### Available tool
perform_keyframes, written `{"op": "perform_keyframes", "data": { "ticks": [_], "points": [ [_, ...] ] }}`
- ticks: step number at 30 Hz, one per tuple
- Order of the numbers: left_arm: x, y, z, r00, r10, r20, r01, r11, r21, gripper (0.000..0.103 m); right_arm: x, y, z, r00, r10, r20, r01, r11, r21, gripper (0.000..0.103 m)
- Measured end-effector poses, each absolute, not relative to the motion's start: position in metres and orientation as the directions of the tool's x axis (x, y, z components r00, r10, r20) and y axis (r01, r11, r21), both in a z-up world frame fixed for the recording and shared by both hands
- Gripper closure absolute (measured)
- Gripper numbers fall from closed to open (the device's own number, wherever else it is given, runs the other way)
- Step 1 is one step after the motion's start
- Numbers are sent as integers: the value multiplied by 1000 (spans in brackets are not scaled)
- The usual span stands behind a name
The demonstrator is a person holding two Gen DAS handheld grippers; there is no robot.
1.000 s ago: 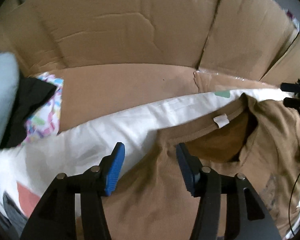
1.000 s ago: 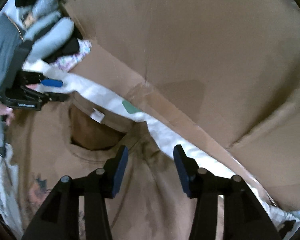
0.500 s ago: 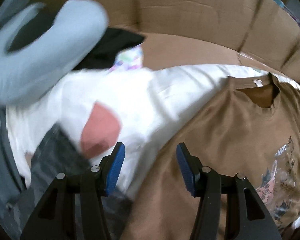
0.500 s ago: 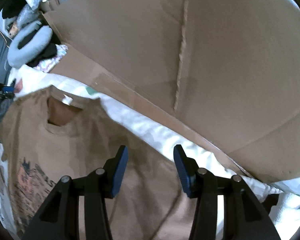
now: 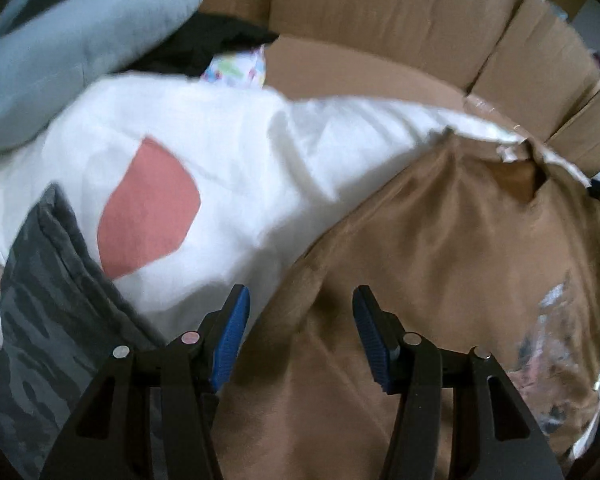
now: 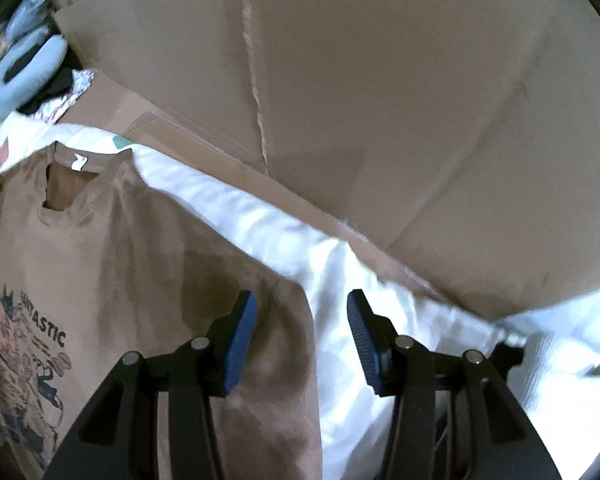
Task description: Fold clothes
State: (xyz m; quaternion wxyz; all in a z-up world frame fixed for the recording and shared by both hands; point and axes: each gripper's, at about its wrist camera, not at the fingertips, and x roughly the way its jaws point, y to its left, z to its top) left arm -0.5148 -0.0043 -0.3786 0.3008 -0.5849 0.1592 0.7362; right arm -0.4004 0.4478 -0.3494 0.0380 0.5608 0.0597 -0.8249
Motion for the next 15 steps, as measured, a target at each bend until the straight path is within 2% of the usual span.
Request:
{"op": "perform_keyframes", "data": {
  "ticks": [2,5,7,10,12,13,15],
  "points": [
    [-517,-7,-386,-122,264,-957,-604,-785,-139,50,-399,450,-353,-367,12,-930,134,-989,-66,58],
    [-519,-8,-393,-96,272,-957,-573,-802,-170,80,-401,450,-358,-362,3,-932,139,-989,-57,58],
    [-518,-7,-391,-85,278,-957,-567,-803,-183,94,-403,449,-361,-358,-3,-934,140,-989,-51,58],
    [-516,-5,-383,-90,250,-964,-590,-793,-150,98,-406,448,-366,-357,-10,-934,144,-989,-44,60],
    [-517,-9,-374,-85,244,-966,-591,-793,-149,99,-407,447,-370,-352,-17,-936,150,-988,-38,79],
    [-518,-11,-368,-86,240,-967,-593,-792,-144,99,-406,446,-372,-349,-22,-937,156,-987,-35,92],
    [-520,-16,-358,-90,239,-967,-595,-791,-140,99,-404,443,-369,-361,-10,-933,163,-985,-52,93]
  ]
}}
